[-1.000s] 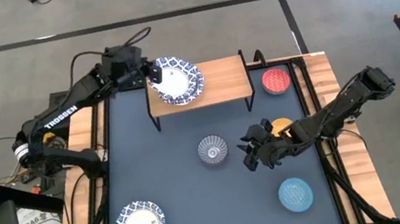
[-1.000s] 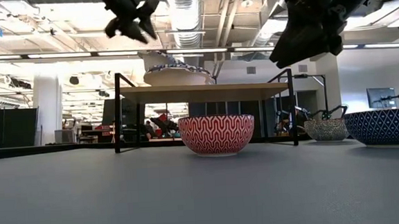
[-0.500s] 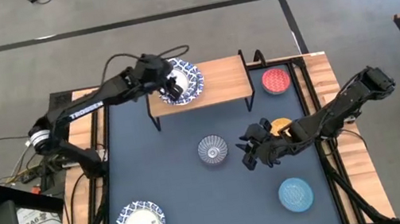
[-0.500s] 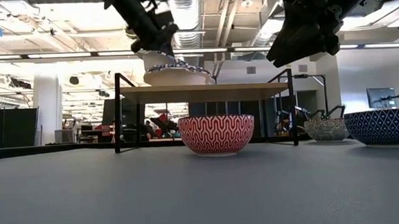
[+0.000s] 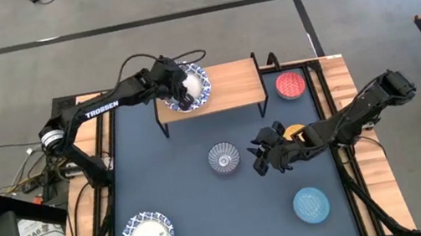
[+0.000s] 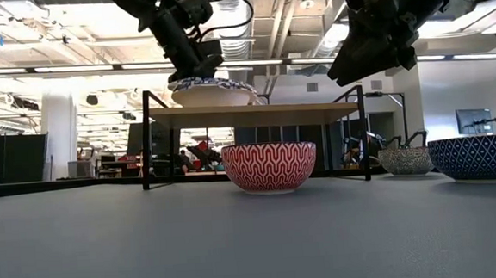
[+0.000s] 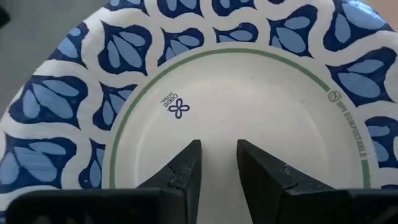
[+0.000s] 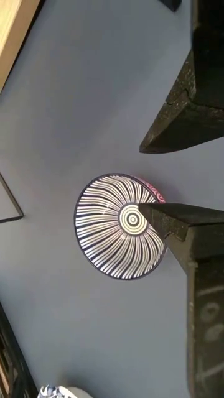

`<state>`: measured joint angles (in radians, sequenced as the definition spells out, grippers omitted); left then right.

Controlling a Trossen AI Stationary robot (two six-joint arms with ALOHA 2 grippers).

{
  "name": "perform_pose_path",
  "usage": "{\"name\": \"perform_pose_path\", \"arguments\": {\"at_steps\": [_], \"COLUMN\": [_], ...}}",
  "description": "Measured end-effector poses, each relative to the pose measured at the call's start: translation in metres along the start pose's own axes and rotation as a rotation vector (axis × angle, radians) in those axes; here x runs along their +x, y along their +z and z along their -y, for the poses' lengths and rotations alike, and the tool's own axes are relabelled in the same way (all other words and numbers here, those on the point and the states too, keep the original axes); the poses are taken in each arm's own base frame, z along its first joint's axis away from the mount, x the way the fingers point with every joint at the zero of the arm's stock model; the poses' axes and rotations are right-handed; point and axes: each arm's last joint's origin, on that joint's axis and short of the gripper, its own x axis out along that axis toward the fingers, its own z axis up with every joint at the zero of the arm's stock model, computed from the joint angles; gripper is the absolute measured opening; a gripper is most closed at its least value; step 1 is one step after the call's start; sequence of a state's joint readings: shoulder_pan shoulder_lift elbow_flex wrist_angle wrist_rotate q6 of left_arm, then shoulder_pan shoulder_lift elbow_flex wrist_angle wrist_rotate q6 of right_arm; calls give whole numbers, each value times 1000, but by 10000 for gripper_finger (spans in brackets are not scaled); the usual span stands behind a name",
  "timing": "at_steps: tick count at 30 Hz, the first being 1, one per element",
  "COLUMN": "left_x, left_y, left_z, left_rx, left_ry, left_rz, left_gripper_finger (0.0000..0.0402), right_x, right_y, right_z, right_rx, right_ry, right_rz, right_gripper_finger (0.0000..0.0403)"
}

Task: Place and stack bowls onto a shelf
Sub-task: Stack the white patterned bowl on top of the white patterned bowl on the shelf

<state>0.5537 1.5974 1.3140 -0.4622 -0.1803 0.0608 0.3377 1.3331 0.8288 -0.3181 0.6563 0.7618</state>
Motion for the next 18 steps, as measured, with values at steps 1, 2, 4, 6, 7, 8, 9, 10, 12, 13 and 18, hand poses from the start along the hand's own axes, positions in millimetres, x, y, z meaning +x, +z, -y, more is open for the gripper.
{"name": "perform_pose_path", "arguments": {"at_steps": [1,2,4,6,7,8,9,10,12,13,18], "left_x": [-1,-1,-1,2,3,4,3,2,-5,-10,-58], "left_y": [1,1,1,-3,-5,-7,-7,-8,-7,-7,2], "left_z": [0,1,1,1,1,0,-1,-2,-3,-4,-10], "left_rx": [0,-2,-3,-2,-8,-12,-14,-16,-26,-31,-64], "left_ry": [-12,-36,-92,-103,-104,-95,-80,-62,-55,-53,-34], "left_rz": [6,13,11,-27,-49,-66,-73,-82,-75,-71,49], "left_gripper_finger": [89,88,88,88,88,88,88,88,88,88,88], "right_x": [0,0,1,1,1,2,2,2,2,3,4], "right_y": [0,0,2,2,2,3,3,3,4,5,10], "right_z": [0,0,0,0,0,1,1,1,1,1,-1], "right_rx": [0,0,1,4,2,0,-4,-6,-5,0,6], "right_ry": [0,1,5,8,6,5,6,6,5,5,30], "right_rz": [0,1,7,10,9,10,11,12,13,17,53], "right_gripper_finger": [163,163,163,163,163,163,163,163,163,163,163]}}
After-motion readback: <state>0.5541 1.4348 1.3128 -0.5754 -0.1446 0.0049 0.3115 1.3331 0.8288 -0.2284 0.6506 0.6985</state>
